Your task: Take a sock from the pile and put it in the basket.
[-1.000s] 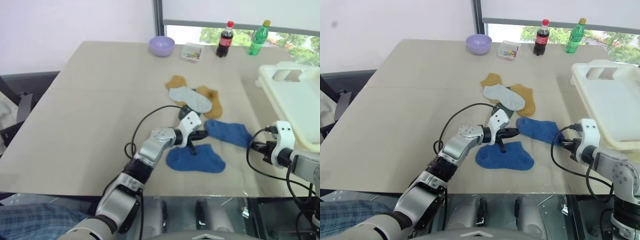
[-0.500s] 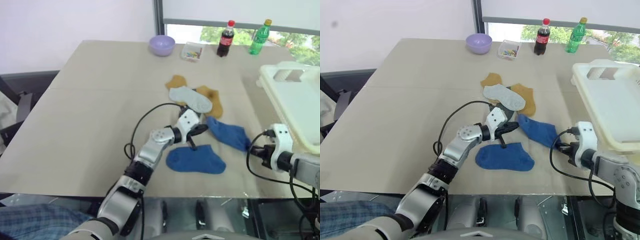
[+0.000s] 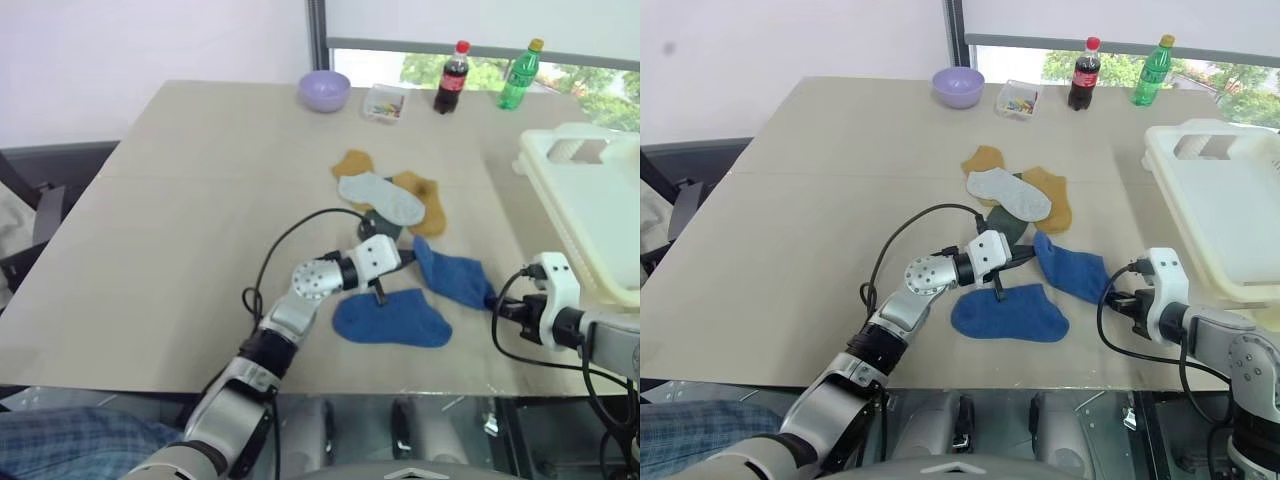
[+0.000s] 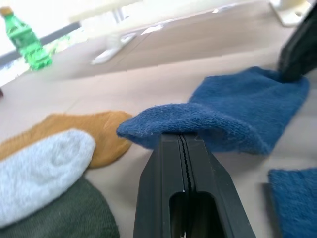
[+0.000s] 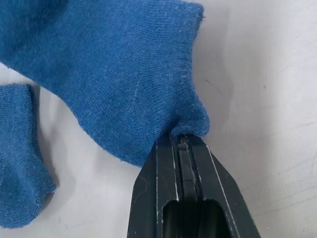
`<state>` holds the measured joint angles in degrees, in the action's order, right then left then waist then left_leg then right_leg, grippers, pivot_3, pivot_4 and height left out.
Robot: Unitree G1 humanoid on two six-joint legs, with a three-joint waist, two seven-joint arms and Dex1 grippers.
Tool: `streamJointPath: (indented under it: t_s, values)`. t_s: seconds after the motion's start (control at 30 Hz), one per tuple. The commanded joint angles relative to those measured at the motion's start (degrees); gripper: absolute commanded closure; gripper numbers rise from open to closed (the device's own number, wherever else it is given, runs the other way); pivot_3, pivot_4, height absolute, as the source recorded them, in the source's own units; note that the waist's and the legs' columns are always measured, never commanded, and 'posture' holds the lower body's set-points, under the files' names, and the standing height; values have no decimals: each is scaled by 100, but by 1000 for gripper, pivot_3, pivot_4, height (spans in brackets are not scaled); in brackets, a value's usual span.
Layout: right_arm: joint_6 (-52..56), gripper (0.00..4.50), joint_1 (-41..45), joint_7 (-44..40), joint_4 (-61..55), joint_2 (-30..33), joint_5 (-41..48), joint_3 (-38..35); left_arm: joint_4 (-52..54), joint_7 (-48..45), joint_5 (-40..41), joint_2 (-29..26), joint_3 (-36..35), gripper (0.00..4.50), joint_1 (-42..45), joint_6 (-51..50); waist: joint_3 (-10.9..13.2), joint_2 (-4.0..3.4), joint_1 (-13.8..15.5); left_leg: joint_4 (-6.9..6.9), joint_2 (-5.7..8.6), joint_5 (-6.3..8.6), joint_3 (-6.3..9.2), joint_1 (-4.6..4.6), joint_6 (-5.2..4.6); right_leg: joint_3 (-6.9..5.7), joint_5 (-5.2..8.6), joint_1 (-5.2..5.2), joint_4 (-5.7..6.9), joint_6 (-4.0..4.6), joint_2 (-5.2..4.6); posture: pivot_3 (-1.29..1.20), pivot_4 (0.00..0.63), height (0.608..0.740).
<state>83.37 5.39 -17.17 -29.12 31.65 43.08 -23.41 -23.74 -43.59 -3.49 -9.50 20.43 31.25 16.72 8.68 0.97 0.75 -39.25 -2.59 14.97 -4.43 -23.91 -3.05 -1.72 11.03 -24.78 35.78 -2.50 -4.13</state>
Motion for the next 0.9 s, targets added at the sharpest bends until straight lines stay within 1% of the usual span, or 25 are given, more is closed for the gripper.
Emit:
streamJointPath:
  t_s: [0.03,0.07,0.1,0.13,0.2,0.3,0.4,0.53,0.6,0.77,0.9]
  values:
    - [1,4500,7,-33,13,52,-25,-24,28,254,-216,-30,-8,3290,-10,365,0,0,-1,0,0,0,0,0,0,0,0,0,0,0,0,0,150,736]
    - [8,4500,3,-48,12,60,-17,-21,25,380,-272,-22,-36,3115,-21,378,0,0,0,0,-1,0,0,0,0,0,1,0,0,-1,1,0,150,736]
    - [14,4500,-1,-56,9,63,-14,-10,7,478,-354,-40,-34,2615,-26,408,0,0,0,0,0,0,0,0,0,0,1,0,0,-1,0,0,150,736]
    - [14,4500,-5,-62,12,63,-15,3,-16,538,-420,-63,-20,2615,-29,457,0,0,0,0,-1,0,0,0,0,0,1,0,0,-2,0,0,150,736]
    - [7,4500,-11,-71,25,62,-23,26,-10,516,-254,13,-74,2615,-79,313,0,0,-1,0,0,0,-1,0,0,0,1,1,0,-3,0,0,150,736]
    - [11,4500,-23,-88,31,77,-27,45,186,485,368,314,-366,2615,-223,-410,0,0,-4,0,-2,0,0,1,0,0,3,1,0,-6,0,0,150,736]
    - [22,4500,-32,-107,30,103,-28,47,711,258,1387,601,-718,2615,-471,-2143,0,0,-14,0,-7,0,0,1,0,0,10,1,0,-17,0,0,150,736]
    - [7,4500,-14,-125,54,119,-55,67,1233,103,1945,568,-780,2615,-643,-3906,-1,-1,-12,0,-6,0,5,1,0,-4,12,0,2,-20,5,0,150,736]
    - [-7,4500,-3,-116,60,110,-70,91,1458,156,2497,658,-997,2615,-641,-4944,-1,0,-8,0,-6,0,7,3,0,-6,13,2,2,-21,6,0,150,736]
    - [-25,4500,-2,-102,45,80,-95,113,1696,343,3381,817,-1564,2615,-516,-6317,0,1,-10,-2,-3,0,7,3,0,-4,13,3,2,-22,5,0,150,736]
    - [-47,4500,-19,-91,32,56,-114,115,1818,371,3794,810,-1819,2615,-484,-6838,0,1,-11,-1,-1,0,10,3,0,-5,13,2,2,-21,7,0,150,736]
